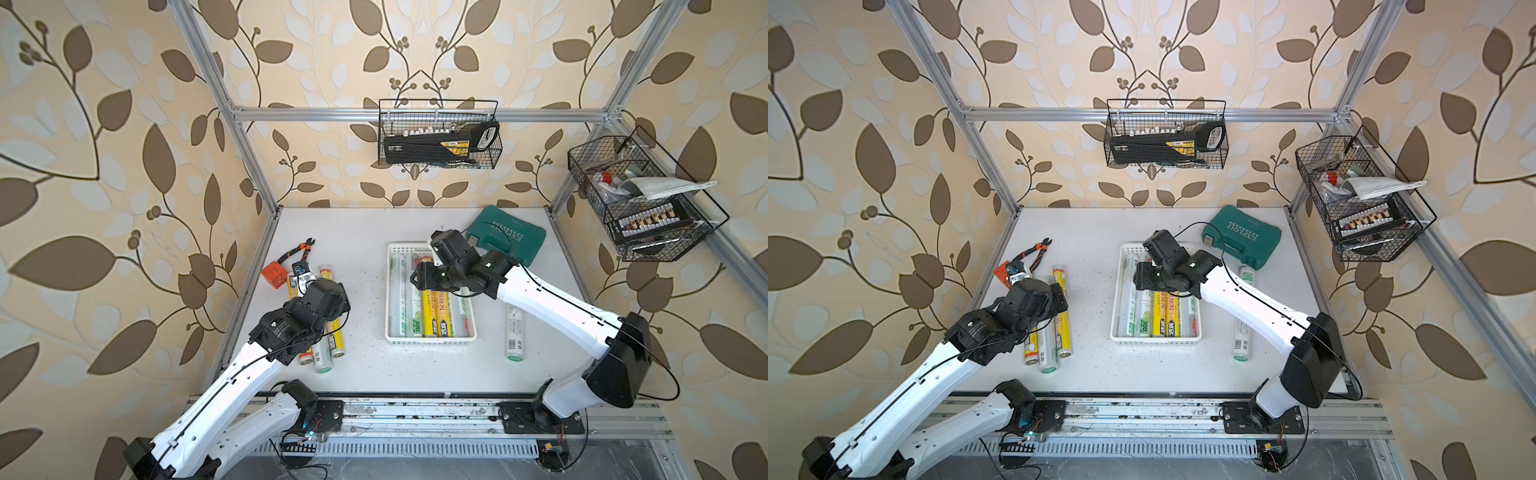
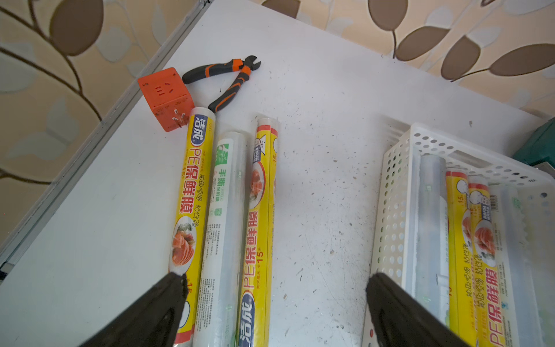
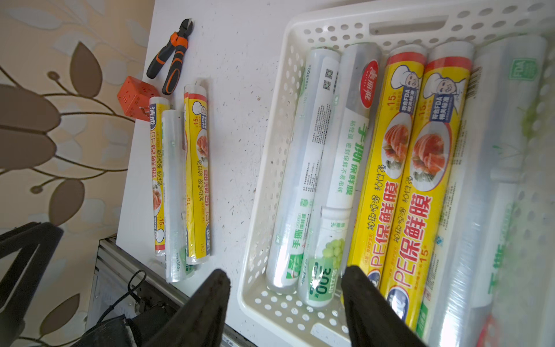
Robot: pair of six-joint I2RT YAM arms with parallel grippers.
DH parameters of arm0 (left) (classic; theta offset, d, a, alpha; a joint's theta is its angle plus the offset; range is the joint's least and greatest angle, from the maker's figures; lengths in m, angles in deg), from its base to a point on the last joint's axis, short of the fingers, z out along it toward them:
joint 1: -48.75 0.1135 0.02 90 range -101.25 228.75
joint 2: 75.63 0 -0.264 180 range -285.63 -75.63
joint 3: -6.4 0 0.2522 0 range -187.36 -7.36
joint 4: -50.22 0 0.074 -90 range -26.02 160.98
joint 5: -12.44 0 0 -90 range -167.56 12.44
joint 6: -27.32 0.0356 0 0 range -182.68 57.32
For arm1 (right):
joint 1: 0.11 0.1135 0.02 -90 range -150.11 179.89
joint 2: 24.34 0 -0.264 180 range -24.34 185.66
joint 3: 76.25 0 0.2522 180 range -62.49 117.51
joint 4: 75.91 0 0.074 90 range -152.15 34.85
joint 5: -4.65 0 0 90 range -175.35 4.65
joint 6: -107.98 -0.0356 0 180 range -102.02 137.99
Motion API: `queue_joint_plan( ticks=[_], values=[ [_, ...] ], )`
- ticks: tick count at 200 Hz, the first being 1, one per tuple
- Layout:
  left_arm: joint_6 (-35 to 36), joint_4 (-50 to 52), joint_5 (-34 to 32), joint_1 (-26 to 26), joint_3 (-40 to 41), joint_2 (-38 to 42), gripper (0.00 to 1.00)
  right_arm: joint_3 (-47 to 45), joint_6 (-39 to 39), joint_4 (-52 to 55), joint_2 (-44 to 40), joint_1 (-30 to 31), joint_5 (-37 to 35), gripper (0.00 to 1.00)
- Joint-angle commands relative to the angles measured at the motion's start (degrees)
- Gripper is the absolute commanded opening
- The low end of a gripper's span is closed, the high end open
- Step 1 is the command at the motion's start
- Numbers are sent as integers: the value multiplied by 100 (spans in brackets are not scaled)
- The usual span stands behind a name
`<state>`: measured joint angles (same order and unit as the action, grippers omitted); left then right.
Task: Put the plastic wrap into the basket
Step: Place the plastic wrap in the basket, then pick up the plastic wrap from the center of the board.
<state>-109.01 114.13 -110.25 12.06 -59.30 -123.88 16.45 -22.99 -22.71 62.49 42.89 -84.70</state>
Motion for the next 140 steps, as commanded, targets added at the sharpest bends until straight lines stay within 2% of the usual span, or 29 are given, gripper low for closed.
queue_joint_plan(
  ticks=[1,85,140],
  values=[
    [-242,200,203,59,-287,-270,99,-295,227,237,-348,-18,58,63],
    [-504,21,669,98,-360,-1610,99,-1560,307,255,-1594,-55,258,64],
    [-140,-91,1406,707,-176,-2031,99,-1696,456,459,-1851,-139,205,67]
  ],
)
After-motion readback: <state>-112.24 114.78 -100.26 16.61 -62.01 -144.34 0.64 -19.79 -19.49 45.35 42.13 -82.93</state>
